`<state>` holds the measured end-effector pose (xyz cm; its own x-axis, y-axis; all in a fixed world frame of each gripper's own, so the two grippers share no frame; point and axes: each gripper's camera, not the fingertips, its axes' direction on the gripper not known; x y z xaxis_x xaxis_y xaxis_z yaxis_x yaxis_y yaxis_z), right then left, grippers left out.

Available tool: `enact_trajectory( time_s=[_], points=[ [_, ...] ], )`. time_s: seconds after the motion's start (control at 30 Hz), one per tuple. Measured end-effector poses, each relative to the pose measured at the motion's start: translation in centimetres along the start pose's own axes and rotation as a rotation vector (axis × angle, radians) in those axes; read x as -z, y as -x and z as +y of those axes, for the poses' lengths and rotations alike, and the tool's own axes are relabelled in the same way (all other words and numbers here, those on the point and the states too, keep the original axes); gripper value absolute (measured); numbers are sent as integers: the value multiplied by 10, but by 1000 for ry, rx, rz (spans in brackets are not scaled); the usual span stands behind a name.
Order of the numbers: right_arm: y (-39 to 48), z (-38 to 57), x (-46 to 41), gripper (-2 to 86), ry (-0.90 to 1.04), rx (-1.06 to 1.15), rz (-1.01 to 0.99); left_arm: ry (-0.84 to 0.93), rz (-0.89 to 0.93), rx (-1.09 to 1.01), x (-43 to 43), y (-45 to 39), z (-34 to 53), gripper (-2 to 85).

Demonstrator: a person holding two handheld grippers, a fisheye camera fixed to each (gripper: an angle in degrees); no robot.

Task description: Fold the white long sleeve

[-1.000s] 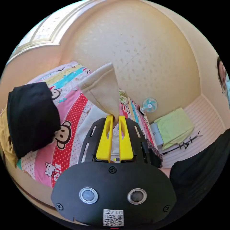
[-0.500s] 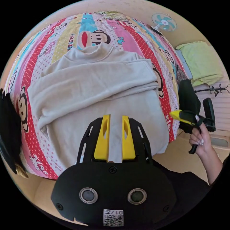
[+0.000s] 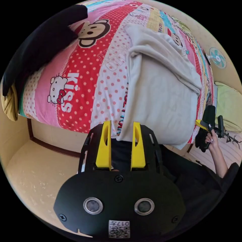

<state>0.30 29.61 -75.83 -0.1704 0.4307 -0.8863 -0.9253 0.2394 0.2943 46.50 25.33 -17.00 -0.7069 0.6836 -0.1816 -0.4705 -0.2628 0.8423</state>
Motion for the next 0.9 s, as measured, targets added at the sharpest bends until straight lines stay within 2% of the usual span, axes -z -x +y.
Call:
enact_trajectory(
  time_s=[0.07,0.13,0.2,0.3,0.37,0.5,0.6,0.7,0.9],
  points=[
    [-9,24,-26,94,77,59,-26,34,-52,-17,-14,-17,1,112],
    [-15,32,-20,66,58,67,-61,38,-204,-109,-16,-46,0,79],
    [-19,31,-7,49,80,76,-141,83,-261,-170,-8,-56,-3,44],
    [-7,28,27,41,101,172,-171,100,-148,-213,32,-47,-6,31],
    [8,22,66,39,31,281,-227,12,-44,-198,71,-35,-9,31],
    [16,-12,112,45,-105,311,-192,-172,109,-80,134,0,-45,52],
    [9,-51,118,66,-110,272,-147,-200,143,41,137,28,-75,104],
    [-8,-65,124,106,-99,196,-212,-236,198,111,136,53,-71,114],
    [-38,-33,111,128,-116,180,-150,-219,148,90,103,69,-23,117]
  ],
)
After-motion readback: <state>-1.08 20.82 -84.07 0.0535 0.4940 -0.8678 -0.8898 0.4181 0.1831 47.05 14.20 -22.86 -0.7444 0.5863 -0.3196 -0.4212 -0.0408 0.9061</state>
